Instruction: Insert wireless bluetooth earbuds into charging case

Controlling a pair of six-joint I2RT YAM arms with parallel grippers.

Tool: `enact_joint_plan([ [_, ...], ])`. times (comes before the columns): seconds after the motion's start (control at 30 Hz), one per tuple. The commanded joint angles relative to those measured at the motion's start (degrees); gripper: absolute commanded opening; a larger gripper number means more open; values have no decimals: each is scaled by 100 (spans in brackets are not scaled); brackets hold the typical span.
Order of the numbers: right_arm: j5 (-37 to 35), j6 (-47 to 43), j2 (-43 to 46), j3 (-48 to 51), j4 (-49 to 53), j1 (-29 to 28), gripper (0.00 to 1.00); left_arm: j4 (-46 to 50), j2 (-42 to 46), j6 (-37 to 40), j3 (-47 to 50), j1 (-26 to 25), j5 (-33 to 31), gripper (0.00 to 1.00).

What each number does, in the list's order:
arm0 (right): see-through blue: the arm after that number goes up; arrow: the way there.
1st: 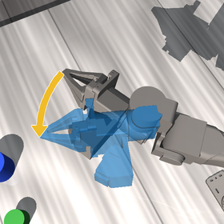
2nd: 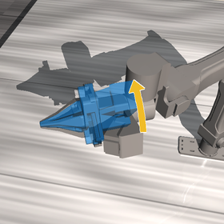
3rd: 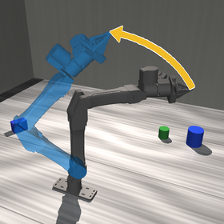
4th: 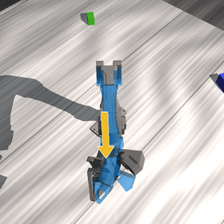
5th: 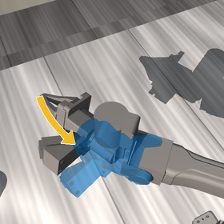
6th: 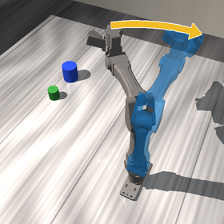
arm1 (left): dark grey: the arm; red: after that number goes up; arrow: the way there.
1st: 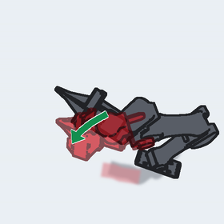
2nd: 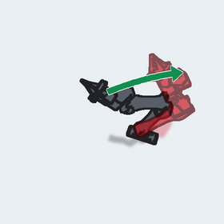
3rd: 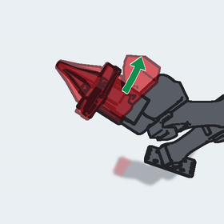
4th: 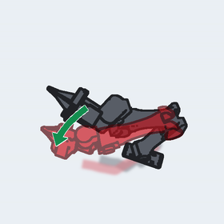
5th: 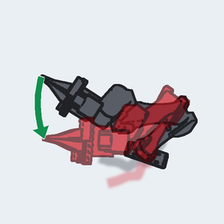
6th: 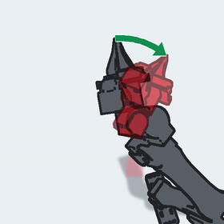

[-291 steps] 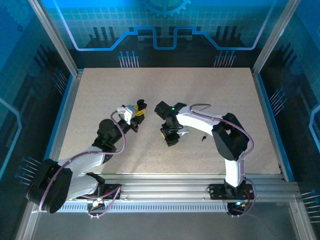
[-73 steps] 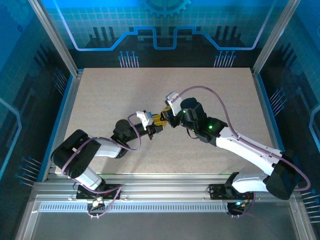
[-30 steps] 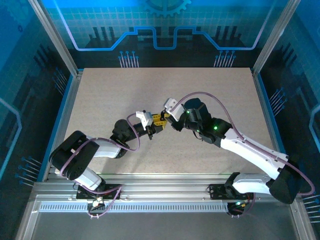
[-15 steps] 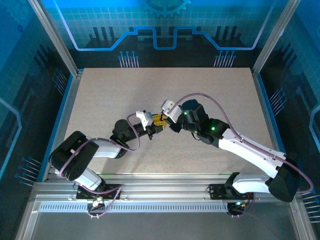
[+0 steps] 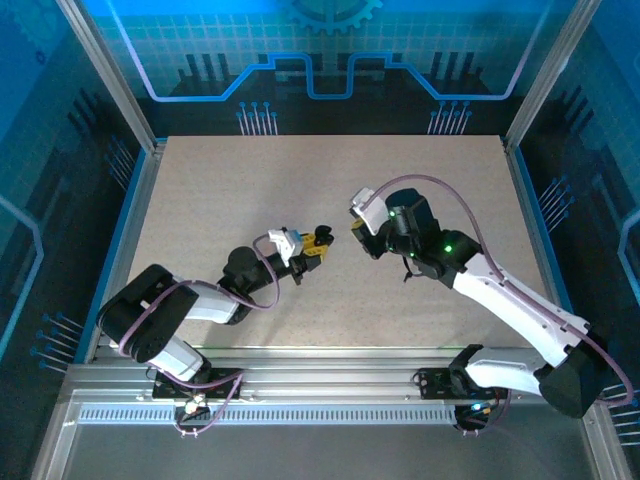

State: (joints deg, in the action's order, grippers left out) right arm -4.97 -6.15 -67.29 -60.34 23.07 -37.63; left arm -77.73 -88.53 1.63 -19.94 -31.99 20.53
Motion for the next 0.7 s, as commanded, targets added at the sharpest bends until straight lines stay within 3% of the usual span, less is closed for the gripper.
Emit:
enact_joint_plan([
  [0.0,139,487,13,-79,755,329,12,-251,169,181,106,10,-129,16],
  [0.17,360,1029,-317,-46,1317,628,12,-251,238,241,196,9,-82,16],
  [0.37,859,1634,-278,195,855,733,12,-251,266,233,179,6,134,16],
  [0.57,147,1622,-671,24,1294,760,12,-251,146,224,114,1,126,16],
  [0.67,174,1689,-1183,-181,1844,845,13,-251,171,205,160,4,15,16],
])
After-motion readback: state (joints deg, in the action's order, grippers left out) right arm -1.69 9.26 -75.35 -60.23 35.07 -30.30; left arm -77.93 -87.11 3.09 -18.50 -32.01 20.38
